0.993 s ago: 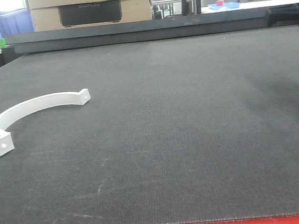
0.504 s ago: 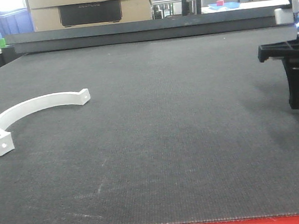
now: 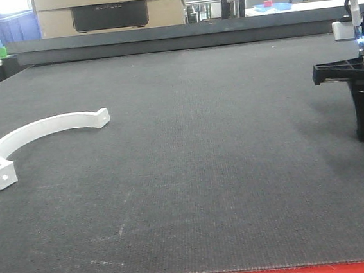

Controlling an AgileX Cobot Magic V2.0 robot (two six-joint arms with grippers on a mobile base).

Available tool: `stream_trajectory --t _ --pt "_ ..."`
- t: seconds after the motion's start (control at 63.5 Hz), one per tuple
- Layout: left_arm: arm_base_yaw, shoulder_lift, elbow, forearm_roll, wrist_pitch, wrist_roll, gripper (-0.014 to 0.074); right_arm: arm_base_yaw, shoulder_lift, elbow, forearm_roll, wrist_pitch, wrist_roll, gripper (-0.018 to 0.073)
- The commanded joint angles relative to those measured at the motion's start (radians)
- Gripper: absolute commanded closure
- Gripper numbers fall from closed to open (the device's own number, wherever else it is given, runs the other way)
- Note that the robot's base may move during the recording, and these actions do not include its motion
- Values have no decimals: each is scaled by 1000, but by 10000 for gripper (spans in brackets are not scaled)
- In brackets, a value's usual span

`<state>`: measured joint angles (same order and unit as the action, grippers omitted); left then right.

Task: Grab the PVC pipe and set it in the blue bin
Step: 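Lower the right gripper onto the nearer white curved pipe piece and close, then lower the left gripper onto the other white curved pipe piece and close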

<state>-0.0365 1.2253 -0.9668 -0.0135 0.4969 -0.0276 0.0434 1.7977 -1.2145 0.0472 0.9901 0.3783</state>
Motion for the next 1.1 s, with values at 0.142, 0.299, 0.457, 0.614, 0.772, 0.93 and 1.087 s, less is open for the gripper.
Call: stream_trajectory --t 0.142,0.299,0.457,0.614,0.772,0.93,1.087 --pt "2 -2 -14 -9 0 -3 708 1 5 -10 -33 28 -2 727" --pt "0 15 -97 -9 198 -3 708 3 -20 -40 -37 80 -47 727" --pt "-13 89 -229 -9 392 -1 708 7 -96 -71 -37 88 -106 727" --pt "-85 209 -343 14 479 -1 708 11 -179 -80 -37 71 -145 727" --pt "-134 347 -429 104 492 -36 708 11 -240 -80 -37 67 -158 727" --pt "-128 449 -478 109 519 -59 708 11 -271 -80 -17 116 -160 727" --pt "-125 514 -486 132 494 -59 708 11 -293 -80 7 160 -160 727"
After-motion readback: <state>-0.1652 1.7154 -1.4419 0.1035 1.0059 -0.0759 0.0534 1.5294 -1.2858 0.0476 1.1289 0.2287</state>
